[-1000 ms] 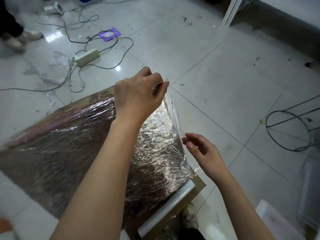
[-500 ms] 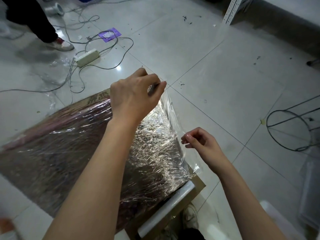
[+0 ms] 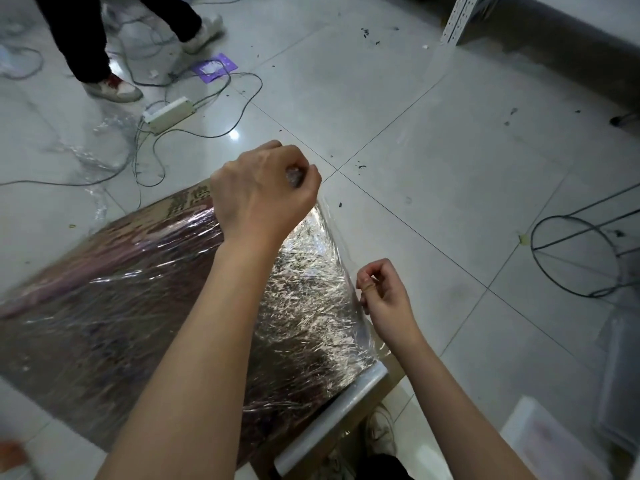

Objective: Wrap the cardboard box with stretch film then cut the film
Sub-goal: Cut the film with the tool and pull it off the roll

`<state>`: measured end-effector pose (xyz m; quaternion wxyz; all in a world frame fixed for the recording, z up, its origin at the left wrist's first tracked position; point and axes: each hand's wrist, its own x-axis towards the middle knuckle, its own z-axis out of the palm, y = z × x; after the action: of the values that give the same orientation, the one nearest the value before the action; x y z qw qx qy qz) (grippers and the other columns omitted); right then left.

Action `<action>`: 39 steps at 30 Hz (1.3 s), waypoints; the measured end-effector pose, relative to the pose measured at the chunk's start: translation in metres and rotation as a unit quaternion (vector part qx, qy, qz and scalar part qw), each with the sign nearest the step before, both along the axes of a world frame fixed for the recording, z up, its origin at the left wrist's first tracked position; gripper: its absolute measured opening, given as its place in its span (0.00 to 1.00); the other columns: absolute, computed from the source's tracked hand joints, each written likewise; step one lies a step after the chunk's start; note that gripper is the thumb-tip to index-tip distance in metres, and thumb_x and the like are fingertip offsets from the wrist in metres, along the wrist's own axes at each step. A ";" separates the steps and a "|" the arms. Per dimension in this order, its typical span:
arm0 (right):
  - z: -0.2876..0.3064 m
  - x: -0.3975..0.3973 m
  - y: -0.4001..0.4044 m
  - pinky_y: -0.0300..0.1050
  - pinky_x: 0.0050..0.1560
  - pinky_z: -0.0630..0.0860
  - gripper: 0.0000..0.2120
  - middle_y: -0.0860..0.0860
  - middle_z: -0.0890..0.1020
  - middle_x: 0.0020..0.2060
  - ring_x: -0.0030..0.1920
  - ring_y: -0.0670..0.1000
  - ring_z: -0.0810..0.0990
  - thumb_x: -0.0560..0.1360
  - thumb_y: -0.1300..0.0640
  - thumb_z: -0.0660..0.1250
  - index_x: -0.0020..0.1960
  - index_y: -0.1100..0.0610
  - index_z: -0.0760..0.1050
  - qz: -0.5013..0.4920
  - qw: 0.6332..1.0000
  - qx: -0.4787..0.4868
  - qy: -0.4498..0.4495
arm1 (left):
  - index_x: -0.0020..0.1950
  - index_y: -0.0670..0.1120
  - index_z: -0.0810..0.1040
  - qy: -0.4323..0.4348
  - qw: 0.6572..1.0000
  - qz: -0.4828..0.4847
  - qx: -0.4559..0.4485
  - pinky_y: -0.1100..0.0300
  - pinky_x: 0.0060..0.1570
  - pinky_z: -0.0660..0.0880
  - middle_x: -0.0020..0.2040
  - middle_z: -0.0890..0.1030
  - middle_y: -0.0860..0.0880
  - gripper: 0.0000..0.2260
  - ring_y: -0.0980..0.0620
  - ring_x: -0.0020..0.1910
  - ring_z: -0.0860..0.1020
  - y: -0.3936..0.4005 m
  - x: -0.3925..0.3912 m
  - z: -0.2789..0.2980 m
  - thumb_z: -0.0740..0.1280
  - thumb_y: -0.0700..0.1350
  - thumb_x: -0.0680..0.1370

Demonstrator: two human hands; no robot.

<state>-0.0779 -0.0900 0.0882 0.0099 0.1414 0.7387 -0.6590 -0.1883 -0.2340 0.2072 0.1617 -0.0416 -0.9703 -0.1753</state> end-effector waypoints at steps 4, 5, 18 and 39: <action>-0.003 0.002 -0.007 0.43 0.26 0.66 0.07 0.51 0.69 0.28 0.24 0.45 0.67 0.80 0.67 0.57 0.44 0.59 0.64 -0.013 0.999 -0.047 -0.010 | 0.44 0.54 0.83 -0.005 1.000 0.007 -0.002 0.60 0.35 0.61 0.44 0.82 0.52 0.11 0.45 0.42 0.79 0.002 0.000 0.000 0.63 0.56 0.74; -0.004 0.001 -0.007 0.44 0.25 0.66 0.07 0.50 0.69 0.27 0.23 0.46 0.66 0.80 0.66 0.57 0.44 0.59 0.65 -0.015 0.998 -0.057 -0.016 | 0.44 0.54 0.83 -0.004 1.000 0.003 -0.003 0.60 0.35 0.61 0.43 0.82 0.52 0.11 0.45 0.42 0.79 0.002 0.001 0.000 0.63 0.56 0.74; -0.001 -0.005 -0.003 0.32 0.25 0.64 0.08 0.49 0.70 0.26 0.24 0.40 0.67 0.77 0.68 0.61 0.40 0.61 0.70 -0.026 0.990 -0.122 -0.066 | 0.55 0.54 0.76 -0.002 1.000 -0.021 0.005 0.59 0.37 0.60 0.46 0.83 0.55 0.10 0.44 0.43 0.80 0.003 0.005 0.003 0.62 0.52 0.75; 0.072 -0.026 -0.061 0.37 0.73 0.51 0.25 0.41 0.57 0.74 0.73 0.36 0.53 0.81 0.50 0.49 0.76 0.51 0.53 0.057 0.997 0.014 0.054 | 0.44 0.52 0.76 -0.056 0.995 0.075 0.027 0.57 0.39 0.62 0.42 0.82 0.50 0.08 0.41 0.45 0.78 0.016 0.001 0.004 0.61 0.53 0.71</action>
<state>-0.1036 -0.1510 0.1606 0.0054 0.0639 0.7543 -0.6533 -0.1872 -0.2182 0.2113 0.1212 0.0450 -0.9731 -0.1907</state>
